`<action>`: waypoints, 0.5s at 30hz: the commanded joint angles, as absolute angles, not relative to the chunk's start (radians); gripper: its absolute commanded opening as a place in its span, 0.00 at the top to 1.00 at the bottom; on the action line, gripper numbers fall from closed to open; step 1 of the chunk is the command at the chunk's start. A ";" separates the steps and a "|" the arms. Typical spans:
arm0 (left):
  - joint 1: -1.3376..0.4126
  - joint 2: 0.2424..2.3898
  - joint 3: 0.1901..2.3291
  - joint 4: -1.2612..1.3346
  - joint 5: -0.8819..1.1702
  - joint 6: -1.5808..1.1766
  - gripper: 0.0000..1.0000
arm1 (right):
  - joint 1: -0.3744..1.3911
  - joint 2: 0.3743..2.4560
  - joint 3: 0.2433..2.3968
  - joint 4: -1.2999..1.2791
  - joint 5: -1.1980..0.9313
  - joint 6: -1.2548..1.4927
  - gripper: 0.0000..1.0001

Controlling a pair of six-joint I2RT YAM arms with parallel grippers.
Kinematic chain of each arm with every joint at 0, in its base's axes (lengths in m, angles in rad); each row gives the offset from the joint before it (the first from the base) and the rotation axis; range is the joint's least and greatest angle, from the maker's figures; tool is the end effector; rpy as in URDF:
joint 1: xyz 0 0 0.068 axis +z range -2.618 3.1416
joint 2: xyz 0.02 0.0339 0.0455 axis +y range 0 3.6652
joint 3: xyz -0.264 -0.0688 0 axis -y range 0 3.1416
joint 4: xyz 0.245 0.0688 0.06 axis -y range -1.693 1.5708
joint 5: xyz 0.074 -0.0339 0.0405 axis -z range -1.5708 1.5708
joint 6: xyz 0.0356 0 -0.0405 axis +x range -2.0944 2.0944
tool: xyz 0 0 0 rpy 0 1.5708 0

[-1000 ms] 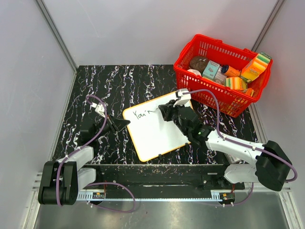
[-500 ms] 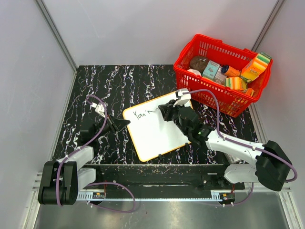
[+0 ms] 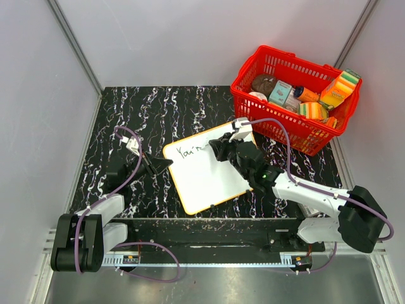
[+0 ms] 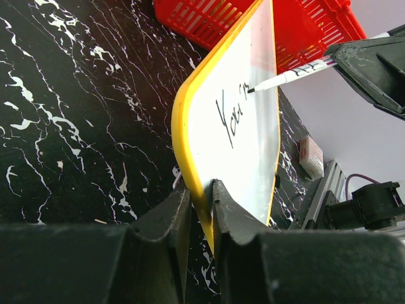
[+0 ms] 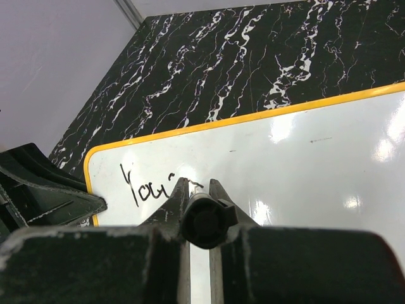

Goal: Write a sentence on the whiteboard

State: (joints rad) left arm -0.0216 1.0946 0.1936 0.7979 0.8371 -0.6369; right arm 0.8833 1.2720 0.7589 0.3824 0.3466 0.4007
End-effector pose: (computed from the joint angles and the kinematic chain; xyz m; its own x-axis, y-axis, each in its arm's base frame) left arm 0.1948 -0.0307 0.1832 -0.5306 -0.3869 -0.7542 0.5442 0.5267 -0.6530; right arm 0.1945 0.2178 0.2838 -0.2763 0.2416 -0.9302 -0.4402 0.8286 0.3460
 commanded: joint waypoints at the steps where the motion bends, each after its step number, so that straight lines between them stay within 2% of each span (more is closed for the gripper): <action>1: -0.026 1.088 0.179 0.831 0.853 -0.569 1.00 | 0.876 1.284 0.792 0.413 0.360 0.394 1.00; 15: -0.026 1.088 0.179 0.833 0.851 -0.569 1.00 | 0.862 1.282 0.810 0.370 0.472 0.396 1.00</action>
